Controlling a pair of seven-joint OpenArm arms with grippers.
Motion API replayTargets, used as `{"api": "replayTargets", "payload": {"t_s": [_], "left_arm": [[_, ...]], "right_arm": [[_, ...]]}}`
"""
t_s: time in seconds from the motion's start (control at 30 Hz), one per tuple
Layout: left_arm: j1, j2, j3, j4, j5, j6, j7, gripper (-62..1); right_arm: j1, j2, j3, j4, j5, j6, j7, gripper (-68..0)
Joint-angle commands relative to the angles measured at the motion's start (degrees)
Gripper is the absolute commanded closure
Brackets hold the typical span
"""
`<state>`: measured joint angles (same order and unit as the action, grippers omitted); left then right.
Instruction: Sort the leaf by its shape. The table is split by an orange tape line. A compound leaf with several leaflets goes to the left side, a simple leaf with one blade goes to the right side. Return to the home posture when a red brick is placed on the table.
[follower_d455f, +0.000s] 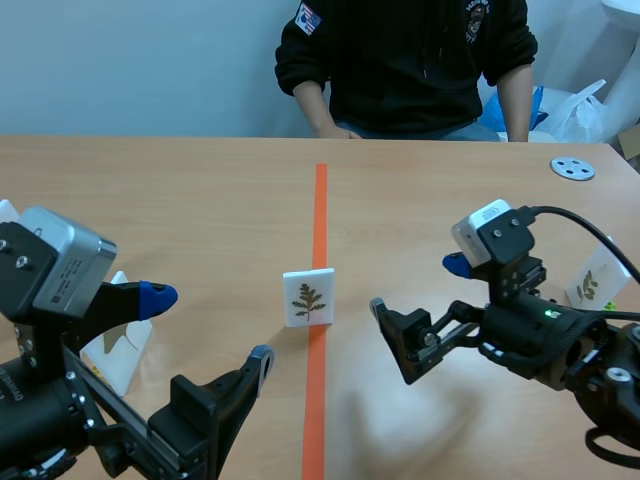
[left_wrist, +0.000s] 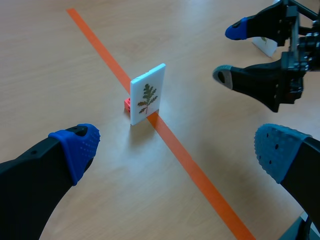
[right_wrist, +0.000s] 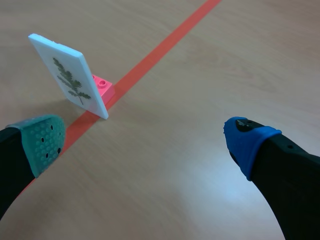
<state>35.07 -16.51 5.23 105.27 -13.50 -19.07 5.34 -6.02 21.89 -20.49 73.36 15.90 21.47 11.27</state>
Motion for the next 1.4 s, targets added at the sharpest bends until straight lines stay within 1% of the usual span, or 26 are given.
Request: {"api": "replayTargets", "payload": {"t_s": [0.0,0.17,0.23,0.3,0.4,0.47,0.5,0.6,0.67,0.73,0.87,0.9,0.93,1.03,1.23,1.37], "left_arm": [[0.1,0.2,-0.2,1.6,-0.4,0.1,-1.2,-62.3],[0.1,0.2,-0.2,1.6,-0.4,0.1,-1.2,-62.3],[0.1,0.2,-0.2,1.6,-0.4,0.1,-1.2,-62.3],[0.2,0.2,-0.2,1.6,-0.4,0.1,-1.2,-62.3],[0.2,0.2,-0.2,1.6,-0.4,0.1,-1.2,-62.3],[0.2,0.2,-0.2,1.6,-0.4,0.1,-1.2,-62.3],[0.2,0.2,-0.2,1.6,-0.4,0.1,-1.2,-62.3],[0.2,0.2,-0.2,1.6,-0.4,0.1,-1.2,-62.3],[0.2,0.2,-0.2,1.6,-0.4,0.1,-1.2,-62.3],[0.2,0.2,-0.2,1.6,-0.4,0.1,-1.2,-62.3],[0.2,0.2,-0.2,1.6,-0.4,0.1,-1.2,-62.3],[0.2,0.2,-0.2,1.6,-0.4,0.1,-1.2,-62.3],[0.2,0.2,-0.2,1.6,-0.4,0.1,-1.2,-62.3],[0.2,0.2,-0.2,1.6,-0.4,0.1,-1.2,-62.3],[0.2,0.2,-0.2,1.6,-0.4,0.1,-1.2,-62.3],[0.2,0.2,-0.2,1.6,-0.4,0.1,-1.2,-62.3]], "right_arm": [[1.8,0.3,-1.2,0.1,0.1,0.0,2.2,-67.9],[6.4,0.2,-7.5,-3.5,-2.9,-0.3,5.2,-67.9],[8.3,-0.3,-9.7,-4.4,-4.7,-1.7,5.2,-67.9],[10.3,-1.1,-11.9,-5.8,-5.5,-2.4,5.9,-67.9],[13.4,-3.3,-14.8,-9.1,-6.1,-3.8,6.7,-67.9],[15.5,-5.2,-16.4,-12.2,-6.9,-5.2,6.8,-67.9],[16.6,-6.2,-17.2,-13.9,-6.9,-5.5,7.0,-67.9],[18.8,-8.9,-19.1,-18.8,-6.9,-7.2,8.5,-67.9],[20.2,-10.4,-20.3,-21.8,-6.9,-7.4,9.7,-67.9],[21.2,-11.8,-21.4,-24.4,-6.9,-8.1,9.7,-67.9],[21.7,-12.6,-22.9,-27.2,-7.0,-8.7,10.7,-67.9],[21.7,-12.5,-23.2,-27.4,-7.0,-8.7,11.0,-66.7],[21.7,-12.5,-23.4,-27.7,-7.0,-8.7,11.2,-64.1],[21.6,-12.5,-23.5,-27.7,-7.0,-10.2,12.1,-53.5],[21.6,-12.5,-23.5,-27.7,-7.0,-10.1,13.5,-41.6],[21.6,-12.5,-23.5,-27.7,-7.0,-10.1,13.5,-36.6]]}}
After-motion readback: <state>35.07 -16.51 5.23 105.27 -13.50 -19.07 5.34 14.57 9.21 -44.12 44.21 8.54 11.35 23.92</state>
